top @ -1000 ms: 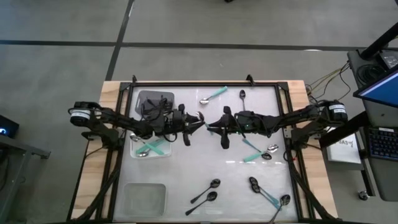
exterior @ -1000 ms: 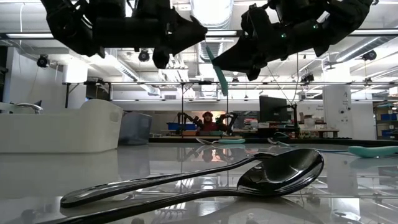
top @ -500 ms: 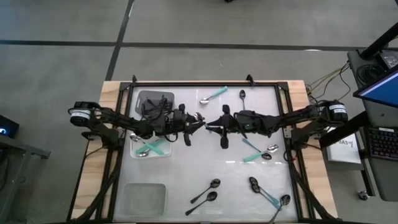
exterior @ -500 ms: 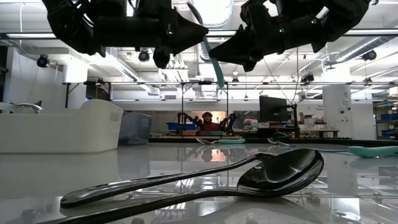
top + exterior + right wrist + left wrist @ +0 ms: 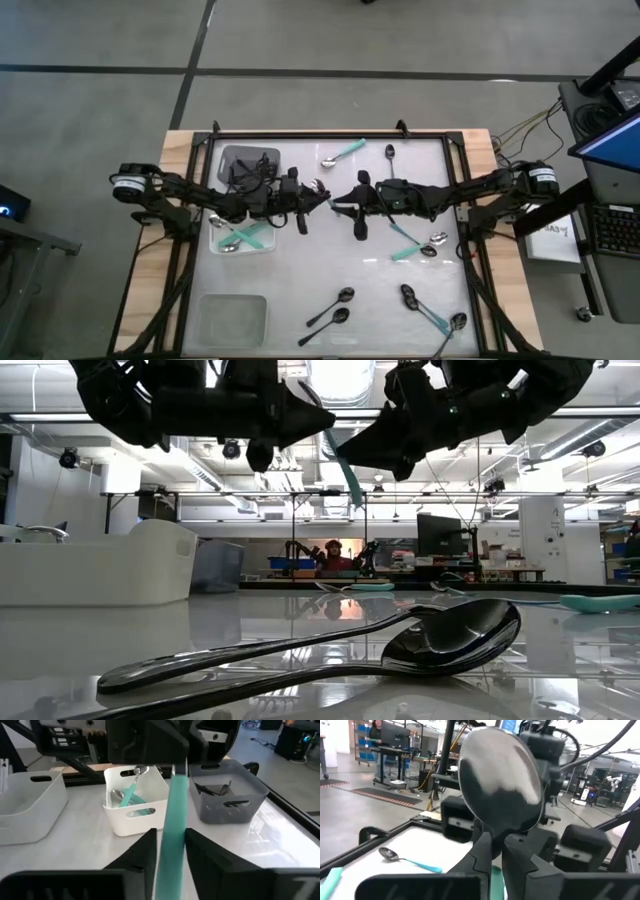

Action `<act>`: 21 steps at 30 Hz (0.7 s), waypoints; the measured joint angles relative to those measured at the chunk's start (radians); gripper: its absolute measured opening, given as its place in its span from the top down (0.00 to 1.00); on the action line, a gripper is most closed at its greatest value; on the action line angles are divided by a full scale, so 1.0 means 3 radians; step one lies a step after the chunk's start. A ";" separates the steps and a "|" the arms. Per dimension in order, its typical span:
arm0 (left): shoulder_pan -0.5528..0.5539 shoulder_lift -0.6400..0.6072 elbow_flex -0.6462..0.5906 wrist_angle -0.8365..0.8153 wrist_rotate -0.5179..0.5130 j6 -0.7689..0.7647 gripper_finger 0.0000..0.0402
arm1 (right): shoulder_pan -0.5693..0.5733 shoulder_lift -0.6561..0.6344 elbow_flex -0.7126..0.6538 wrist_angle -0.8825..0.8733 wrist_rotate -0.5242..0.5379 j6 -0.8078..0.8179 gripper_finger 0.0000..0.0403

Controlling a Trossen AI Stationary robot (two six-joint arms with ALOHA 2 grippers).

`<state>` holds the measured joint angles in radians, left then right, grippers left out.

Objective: Sort silverware by color (type)
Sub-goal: Put the light green spoon into the white bin

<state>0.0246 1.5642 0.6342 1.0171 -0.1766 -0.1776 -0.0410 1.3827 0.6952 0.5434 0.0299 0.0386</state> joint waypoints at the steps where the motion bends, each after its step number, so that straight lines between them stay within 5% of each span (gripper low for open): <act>1: 0.0000 0.0000 -0.0004 -0.0017 -0.0004 0.0000 0.99 | 0.0001 -0.0016 0.0000 -0.0027 -0.0001 0.0014 0.75; 12: 0.0148 -0.0344 0.0036 -0.0760 -0.0002 0.0000 0.99 | 0.0000 -0.0430 0.0004 -0.0736 0.0074 0.0051 0.60; 17: 0.0149 -0.0742 0.0289 -0.2167 0.0002 0.0000 0.99 | 0.0000 -0.0655 0.0005 -0.1072 0.0075 0.0133 0.59; 21: 0.0120 -0.1036 0.0814 -0.3793 0.0004 -0.0092 0.99 | 0.0000 -0.0699 0.0005 -0.1223 0.0075 0.0173 0.59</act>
<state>0.0606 1.2534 0.8783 -0.1208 -0.1754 -0.2053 -0.0410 1.1731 0.6968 0.1767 0.0525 0.0907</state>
